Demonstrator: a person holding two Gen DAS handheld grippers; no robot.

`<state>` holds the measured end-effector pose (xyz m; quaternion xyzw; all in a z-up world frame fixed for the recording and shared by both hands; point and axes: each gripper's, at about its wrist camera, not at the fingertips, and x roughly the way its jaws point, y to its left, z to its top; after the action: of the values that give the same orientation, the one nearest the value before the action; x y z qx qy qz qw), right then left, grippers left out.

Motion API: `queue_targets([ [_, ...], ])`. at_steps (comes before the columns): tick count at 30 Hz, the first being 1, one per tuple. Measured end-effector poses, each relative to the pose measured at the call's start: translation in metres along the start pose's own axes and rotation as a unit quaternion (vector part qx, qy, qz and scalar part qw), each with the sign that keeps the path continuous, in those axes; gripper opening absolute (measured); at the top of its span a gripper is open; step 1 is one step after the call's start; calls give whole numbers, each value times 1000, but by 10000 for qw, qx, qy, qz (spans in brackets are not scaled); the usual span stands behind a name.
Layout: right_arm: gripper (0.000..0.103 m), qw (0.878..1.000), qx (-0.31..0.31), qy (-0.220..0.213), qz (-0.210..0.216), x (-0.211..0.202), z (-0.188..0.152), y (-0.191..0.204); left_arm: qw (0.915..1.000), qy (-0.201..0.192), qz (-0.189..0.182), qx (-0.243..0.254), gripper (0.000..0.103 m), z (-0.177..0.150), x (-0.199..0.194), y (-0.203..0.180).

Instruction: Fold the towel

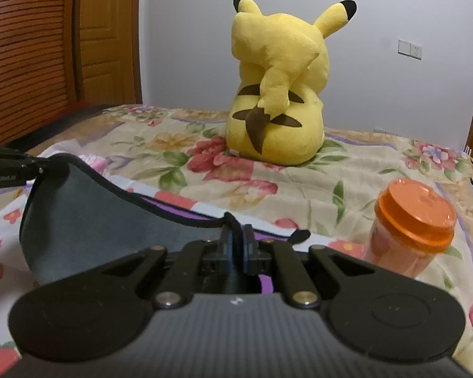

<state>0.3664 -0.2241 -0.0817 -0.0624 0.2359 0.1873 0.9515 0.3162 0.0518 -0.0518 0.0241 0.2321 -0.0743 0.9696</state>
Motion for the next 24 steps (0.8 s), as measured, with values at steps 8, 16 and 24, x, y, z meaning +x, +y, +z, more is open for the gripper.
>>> queue_targets([
  [8, 6, 9998, -34, -142, -123, 13, 6, -5, 9999, -30, 135, 86, 8, 8, 17, 5],
  [16, 6, 9994, -93, -194, -262, 34, 10, -11, 9998, -1, 201, 19, 8, 15, 44, 8],
  [24, 6, 9995, 2, 14, -318, 63, 0, -19, 9992, 250, 283, 90, 8, 6, 76, 10],
])
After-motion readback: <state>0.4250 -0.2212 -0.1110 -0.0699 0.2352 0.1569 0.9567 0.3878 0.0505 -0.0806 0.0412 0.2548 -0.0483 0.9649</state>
